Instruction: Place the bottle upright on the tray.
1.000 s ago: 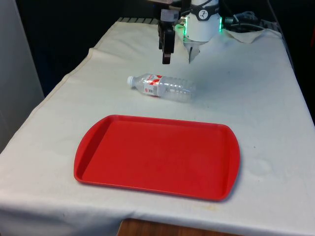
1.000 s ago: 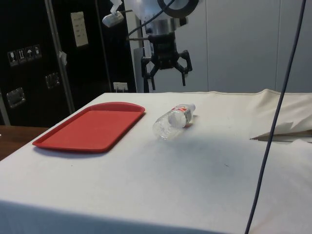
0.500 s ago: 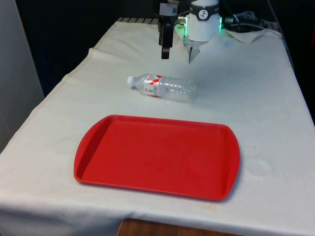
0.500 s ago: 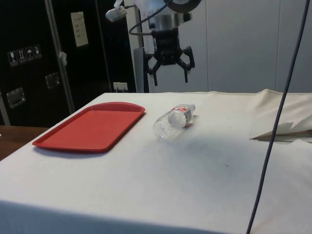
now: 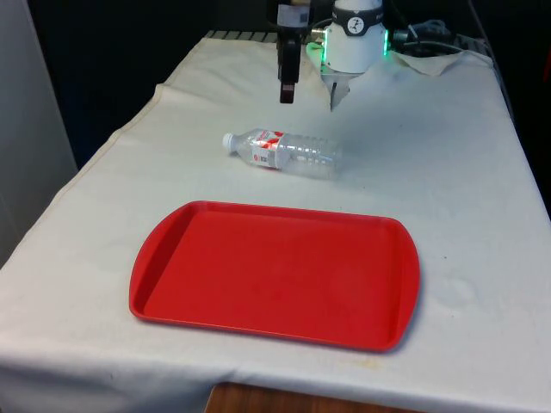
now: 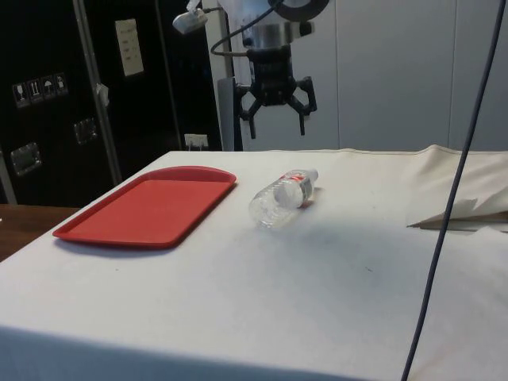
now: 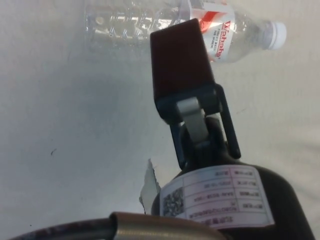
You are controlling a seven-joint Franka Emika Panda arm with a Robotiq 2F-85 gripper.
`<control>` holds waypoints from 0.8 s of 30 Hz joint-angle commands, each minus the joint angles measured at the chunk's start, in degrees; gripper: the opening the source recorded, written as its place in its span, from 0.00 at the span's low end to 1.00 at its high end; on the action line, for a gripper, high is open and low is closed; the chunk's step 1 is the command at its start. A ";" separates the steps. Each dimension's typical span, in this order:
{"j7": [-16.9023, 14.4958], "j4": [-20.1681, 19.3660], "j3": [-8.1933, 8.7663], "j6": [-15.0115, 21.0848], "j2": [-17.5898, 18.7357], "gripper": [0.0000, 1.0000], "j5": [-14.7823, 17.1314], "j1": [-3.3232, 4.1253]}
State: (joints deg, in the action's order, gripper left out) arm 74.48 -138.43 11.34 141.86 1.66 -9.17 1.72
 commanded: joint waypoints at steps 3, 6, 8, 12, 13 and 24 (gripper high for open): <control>2.01 -0.17 0.17 1.38 0.17 1.00 -0.63 -0.06; 1.38 0.00 0.11 0.34 0.11 1.00 0.00 0.00; 3.09 -0.17 0.23 1.66 0.34 1.00 -0.74 -0.06; 4.24 -0.17 0.34 2.06 0.63 1.00 -0.86 -0.06; 4.81 -0.11 0.34 2.23 0.74 1.00 -0.86 -0.06; 6.25 0.00 0.34 2.12 1.26 1.00 0.00 0.00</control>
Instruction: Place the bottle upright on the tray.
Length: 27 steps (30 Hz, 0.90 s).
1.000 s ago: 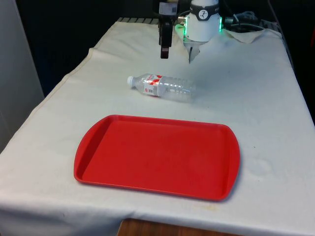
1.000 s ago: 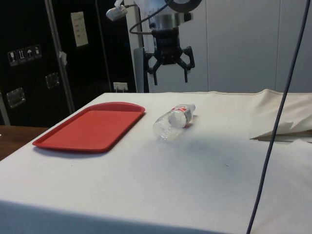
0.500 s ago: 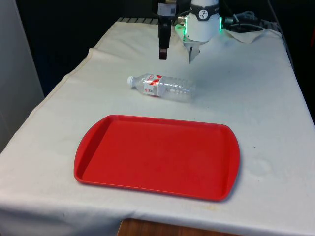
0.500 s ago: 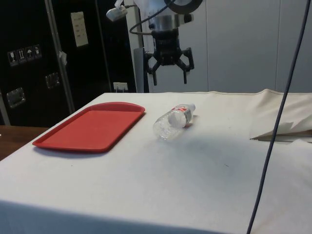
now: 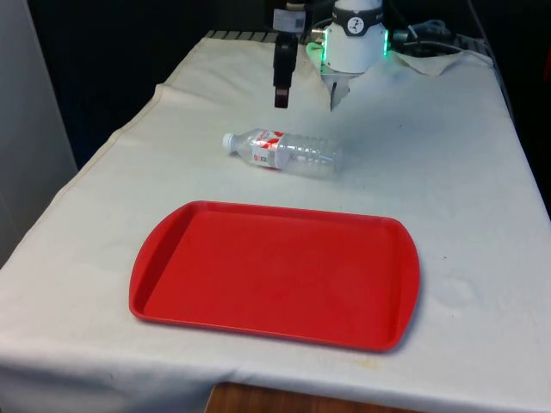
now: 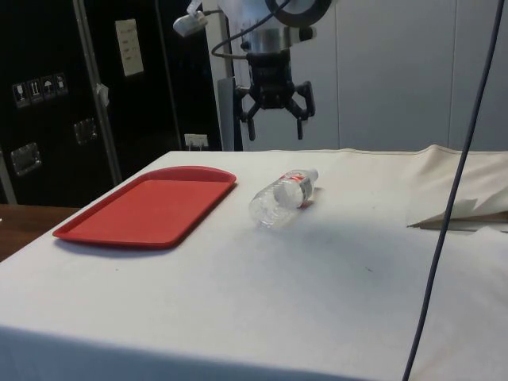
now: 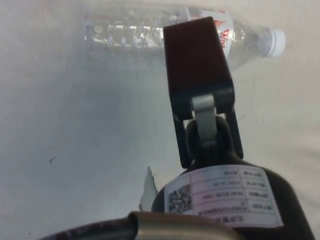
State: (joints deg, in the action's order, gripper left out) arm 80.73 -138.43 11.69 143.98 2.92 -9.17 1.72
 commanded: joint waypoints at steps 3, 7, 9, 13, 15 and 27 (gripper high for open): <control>2.01 -0.11 0.17 1.20 0.17 1.00 -0.86 -0.06; 3.38 -0.11 0.29 1.49 0.40 1.00 -0.80 -0.06; 2.23 0.00 0.11 0.40 0.23 1.00 0.00 0.00; 4.81 -0.06 0.34 1.83 0.69 1.00 -0.86 0.00; 5.33 -0.11 0.40 2.12 0.80 1.00 -0.86 0.00; 6.99 -0.34 0.97 3.21 1.38 1.00 -0.97 0.00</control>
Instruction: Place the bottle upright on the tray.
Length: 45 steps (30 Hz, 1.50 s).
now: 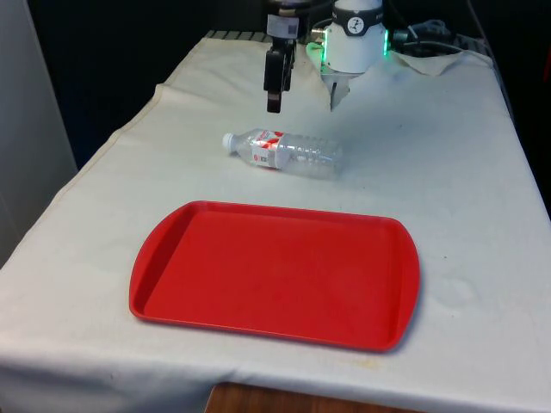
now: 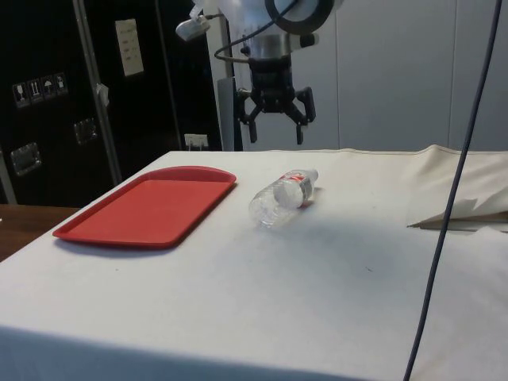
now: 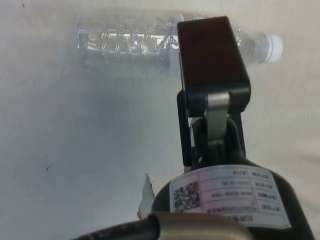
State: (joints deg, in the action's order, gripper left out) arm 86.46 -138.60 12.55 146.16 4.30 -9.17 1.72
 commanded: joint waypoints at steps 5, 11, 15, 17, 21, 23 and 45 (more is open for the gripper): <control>1.72 -0.34 0.46 1.72 0.29 1.00 -1.03 -0.06; 0.92 -0.52 0.63 1.32 0.40 1.00 0.00 -0.06; 2.75 -0.92 1.26 3.15 0.86 1.00 -1.15 -0.06; 3.04 -1.03 1.55 3.61 1.03 1.00 -1.15 -0.06; 3.32 -1.15 1.78 3.95 1.20 1.00 -1.15 0.00; 3.50 -1.20 1.95 4.13 1.32 1.00 -1.20 0.00; 5.50 -1.95 3.72 6.53 2.64 1.00 -1.15 0.00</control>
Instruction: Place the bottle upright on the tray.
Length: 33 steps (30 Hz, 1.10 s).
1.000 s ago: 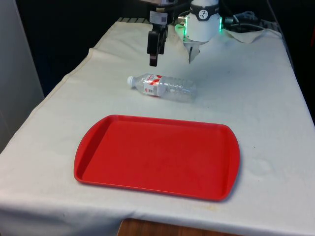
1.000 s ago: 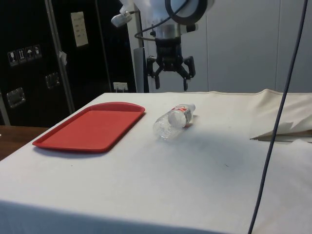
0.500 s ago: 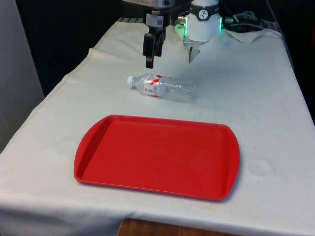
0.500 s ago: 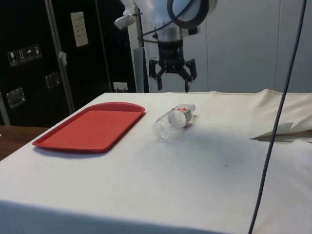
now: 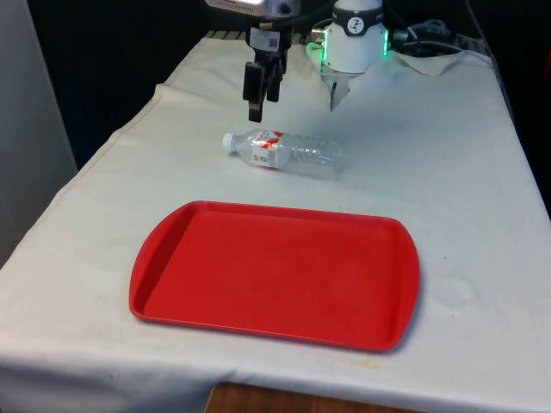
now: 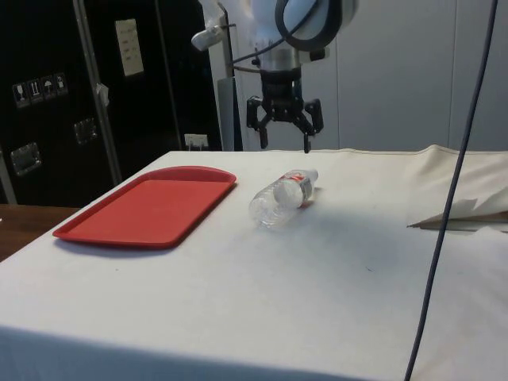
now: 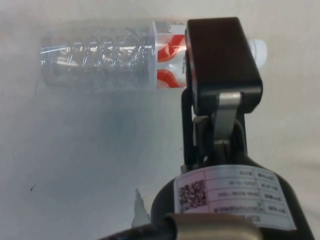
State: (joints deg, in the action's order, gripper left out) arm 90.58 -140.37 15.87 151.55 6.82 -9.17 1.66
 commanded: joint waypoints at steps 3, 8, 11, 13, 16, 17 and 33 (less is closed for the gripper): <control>1.72 -0.29 0.74 1.66 0.40 1.00 -1.09 0.11; 2.06 -0.34 1.03 2.01 0.69 1.00 -1.09 0.11; 2.52 -0.34 1.26 2.29 0.92 1.00 -1.03 0.11; 2.75 -0.46 1.26 2.52 1.03 1.00 -0.86 0.11; 3.04 -0.69 1.26 2.81 1.03 1.00 -0.57 0.11; 3.15 -0.80 1.26 2.92 1.03 1.00 -0.46 0.11; 4.30 -2.23 1.20 4.64 1.32 1.00 1.20 -0.11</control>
State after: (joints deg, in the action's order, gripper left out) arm 94.77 -142.32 17.25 154.99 8.08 -8.42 1.66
